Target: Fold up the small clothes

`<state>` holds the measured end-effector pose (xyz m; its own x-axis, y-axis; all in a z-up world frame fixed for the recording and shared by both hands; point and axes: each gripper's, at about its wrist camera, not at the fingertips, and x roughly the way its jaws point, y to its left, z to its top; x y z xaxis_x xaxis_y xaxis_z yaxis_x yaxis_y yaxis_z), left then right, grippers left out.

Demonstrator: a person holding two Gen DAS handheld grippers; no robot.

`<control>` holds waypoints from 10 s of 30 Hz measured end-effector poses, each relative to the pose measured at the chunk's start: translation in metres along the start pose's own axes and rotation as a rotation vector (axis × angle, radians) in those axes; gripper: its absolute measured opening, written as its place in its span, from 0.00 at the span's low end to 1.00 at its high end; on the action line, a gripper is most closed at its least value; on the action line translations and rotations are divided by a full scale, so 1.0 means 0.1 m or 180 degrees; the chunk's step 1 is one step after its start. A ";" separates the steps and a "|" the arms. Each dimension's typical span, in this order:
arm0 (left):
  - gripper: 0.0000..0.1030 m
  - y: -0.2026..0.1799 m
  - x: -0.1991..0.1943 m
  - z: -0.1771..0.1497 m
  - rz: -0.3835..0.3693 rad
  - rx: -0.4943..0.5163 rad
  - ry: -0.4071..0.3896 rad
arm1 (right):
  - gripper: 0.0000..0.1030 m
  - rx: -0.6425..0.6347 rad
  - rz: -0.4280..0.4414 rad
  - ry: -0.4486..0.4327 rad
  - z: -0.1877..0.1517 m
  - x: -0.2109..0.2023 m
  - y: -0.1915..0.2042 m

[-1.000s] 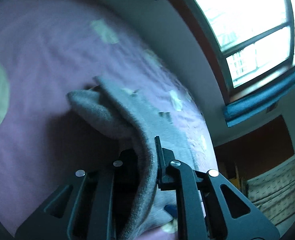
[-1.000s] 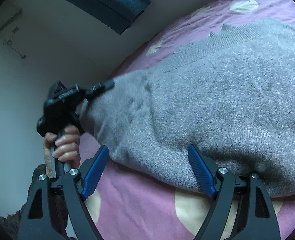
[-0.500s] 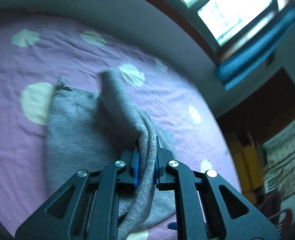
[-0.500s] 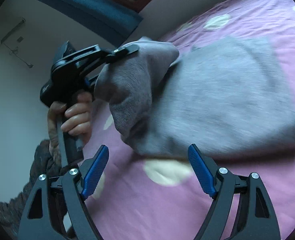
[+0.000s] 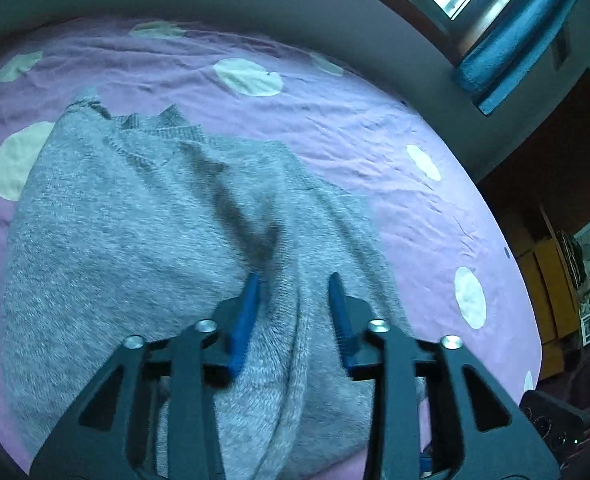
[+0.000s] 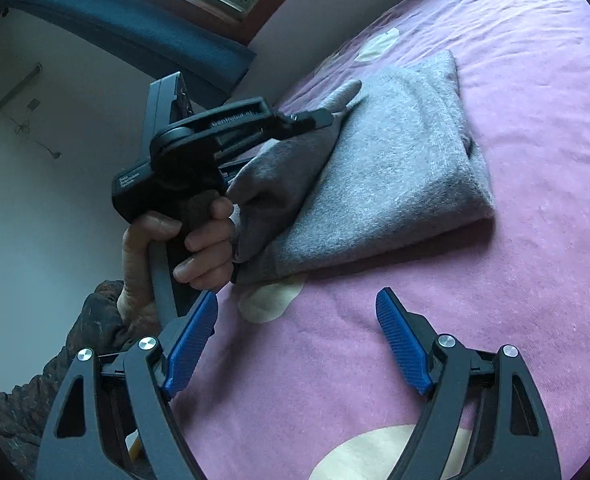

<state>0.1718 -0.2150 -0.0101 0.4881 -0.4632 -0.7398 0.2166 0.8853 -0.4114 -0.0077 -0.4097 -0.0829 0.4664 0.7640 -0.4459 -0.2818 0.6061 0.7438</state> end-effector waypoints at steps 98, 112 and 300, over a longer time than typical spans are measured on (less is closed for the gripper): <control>0.81 0.77 -0.87 -0.97 0.0646 0.0305 -0.0123 | 0.10 -0.0142 -0.0310 0.0122 2.18 0.94 0.47; 0.83 0.78 -0.83 -0.97 0.0683 0.0343 -0.0112 | 0.16 0.0830 -0.0292 0.0126 1.68 0.69 -0.85; 0.88 1.17 -0.53 -0.34 -0.0292 -0.0258 0.0031 | 0.73 0.0377 -0.0605 -0.0022 0.94 -0.09 -0.68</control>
<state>0.1429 -0.0878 -0.0369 0.4611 -0.5429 -0.7019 0.1907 0.8331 -0.5191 0.0858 -0.4789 -0.0825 0.5076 0.6367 -0.5804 -0.0879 0.7084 0.7003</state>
